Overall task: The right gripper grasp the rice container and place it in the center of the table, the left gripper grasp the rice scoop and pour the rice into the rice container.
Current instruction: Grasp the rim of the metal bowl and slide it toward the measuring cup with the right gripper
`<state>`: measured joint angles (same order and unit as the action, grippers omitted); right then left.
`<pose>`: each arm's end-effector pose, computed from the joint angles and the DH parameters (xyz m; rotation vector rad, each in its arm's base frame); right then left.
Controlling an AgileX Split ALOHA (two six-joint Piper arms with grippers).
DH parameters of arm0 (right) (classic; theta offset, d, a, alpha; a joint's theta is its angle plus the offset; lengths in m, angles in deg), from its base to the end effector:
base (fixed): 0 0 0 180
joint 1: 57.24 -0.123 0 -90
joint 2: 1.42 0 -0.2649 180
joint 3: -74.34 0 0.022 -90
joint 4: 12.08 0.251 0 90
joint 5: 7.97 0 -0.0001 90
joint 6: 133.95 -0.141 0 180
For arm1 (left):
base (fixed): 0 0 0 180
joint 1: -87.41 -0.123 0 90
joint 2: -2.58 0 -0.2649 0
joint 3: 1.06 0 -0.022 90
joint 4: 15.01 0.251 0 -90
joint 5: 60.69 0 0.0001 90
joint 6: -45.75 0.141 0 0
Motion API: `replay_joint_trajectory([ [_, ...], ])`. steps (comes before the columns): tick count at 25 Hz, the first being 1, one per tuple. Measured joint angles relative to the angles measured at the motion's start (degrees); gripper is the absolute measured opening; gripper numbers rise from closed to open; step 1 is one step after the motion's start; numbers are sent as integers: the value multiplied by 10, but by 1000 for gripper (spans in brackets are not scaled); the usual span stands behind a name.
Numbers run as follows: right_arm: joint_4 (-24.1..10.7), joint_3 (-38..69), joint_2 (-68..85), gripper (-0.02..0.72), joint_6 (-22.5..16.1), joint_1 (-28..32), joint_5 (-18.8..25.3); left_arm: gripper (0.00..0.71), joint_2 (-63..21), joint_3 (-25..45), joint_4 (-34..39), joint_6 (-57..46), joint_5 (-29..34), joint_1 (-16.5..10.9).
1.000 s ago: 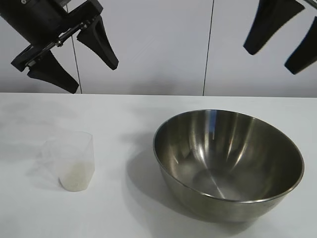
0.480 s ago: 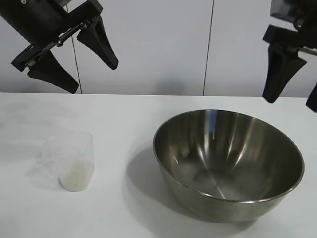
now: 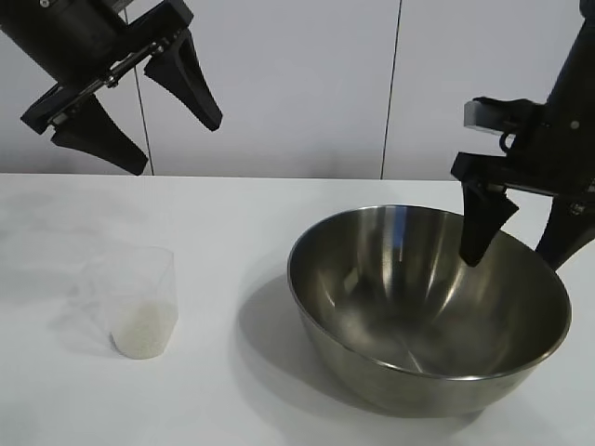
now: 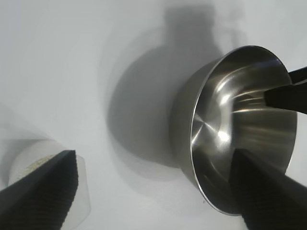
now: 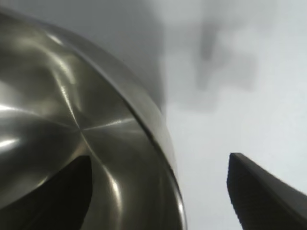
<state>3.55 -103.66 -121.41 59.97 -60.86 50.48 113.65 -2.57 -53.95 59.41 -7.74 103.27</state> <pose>0.3554 0.0549 0.1009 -0.2512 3.0973 0.3613 0.3556 -0.1746 0.1959 0.2447 2.7233 -0.8568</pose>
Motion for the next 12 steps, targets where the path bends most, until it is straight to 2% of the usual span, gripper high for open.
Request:
replay_joint_trajectory([
  [5,11,-1,-18,447,28,0,-12,620,0,0,0,0,-3,0],
  [6,12,-1,-20,406,33,0,-12,620,0,0,0,0,-3,0],
  [7,13,-1,-23,332,41,0,-12,620,0,0,0,0,-3,0],
  [8,17,-1,-25,225,49,0,-11,620,0,0,0,0,-3,0],
  [10,25,-1,-28,90,67,0,-11,620,0,0,0,0,-3,0],
  [12,42,-1,-29,41,89,0,-10,620,0,0,0,0,-3,0],
])
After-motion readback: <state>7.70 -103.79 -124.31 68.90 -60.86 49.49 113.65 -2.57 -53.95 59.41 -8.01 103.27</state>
